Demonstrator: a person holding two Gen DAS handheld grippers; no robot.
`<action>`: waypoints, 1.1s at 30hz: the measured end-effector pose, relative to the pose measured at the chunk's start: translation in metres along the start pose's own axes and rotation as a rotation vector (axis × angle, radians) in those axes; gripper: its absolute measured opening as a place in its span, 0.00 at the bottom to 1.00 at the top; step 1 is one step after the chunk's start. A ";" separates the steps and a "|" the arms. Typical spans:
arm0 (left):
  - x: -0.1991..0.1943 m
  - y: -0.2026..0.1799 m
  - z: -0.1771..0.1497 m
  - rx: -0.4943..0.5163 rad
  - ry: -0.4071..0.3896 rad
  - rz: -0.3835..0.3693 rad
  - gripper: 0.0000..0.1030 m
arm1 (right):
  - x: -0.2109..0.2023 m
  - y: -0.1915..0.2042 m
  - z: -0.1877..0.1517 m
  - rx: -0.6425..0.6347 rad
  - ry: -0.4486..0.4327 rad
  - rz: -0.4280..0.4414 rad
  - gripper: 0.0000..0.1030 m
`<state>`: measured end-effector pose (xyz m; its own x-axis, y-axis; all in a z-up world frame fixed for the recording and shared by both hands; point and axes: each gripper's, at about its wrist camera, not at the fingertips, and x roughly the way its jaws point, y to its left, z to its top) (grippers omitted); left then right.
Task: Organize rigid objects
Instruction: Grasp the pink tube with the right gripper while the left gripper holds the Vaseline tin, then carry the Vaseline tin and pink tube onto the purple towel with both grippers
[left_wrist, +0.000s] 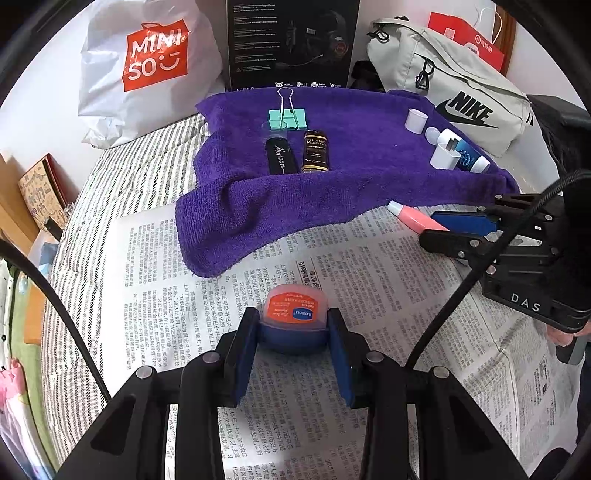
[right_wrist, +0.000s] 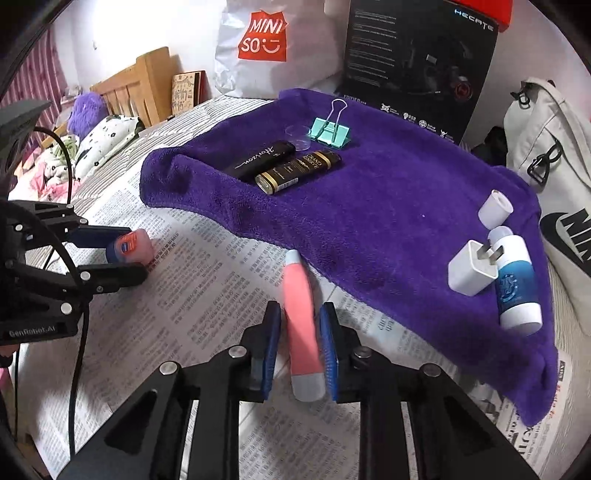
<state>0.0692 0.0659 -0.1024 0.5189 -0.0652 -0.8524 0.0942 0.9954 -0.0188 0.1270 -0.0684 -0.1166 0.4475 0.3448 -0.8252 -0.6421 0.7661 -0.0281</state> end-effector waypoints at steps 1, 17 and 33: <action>0.000 0.000 0.000 -0.002 -0.002 0.000 0.34 | 0.000 -0.001 0.000 0.003 -0.002 0.005 0.20; 0.000 0.000 -0.001 -0.006 -0.008 0.006 0.34 | -0.010 -0.007 -0.010 0.016 0.065 -0.019 0.17; -0.004 -0.004 0.001 -0.045 0.002 -0.016 0.34 | -0.029 -0.022 -0.020 0.100 0.095 -0.017 0.16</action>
<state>0.0674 0.0619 -0.0980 0.5157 -0.0808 -0.8530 0.0639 0.9964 -0.0557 0.1162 -0.1063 -0.1036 0.3933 0.2821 -0.8751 -0.5675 0.8233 0.0103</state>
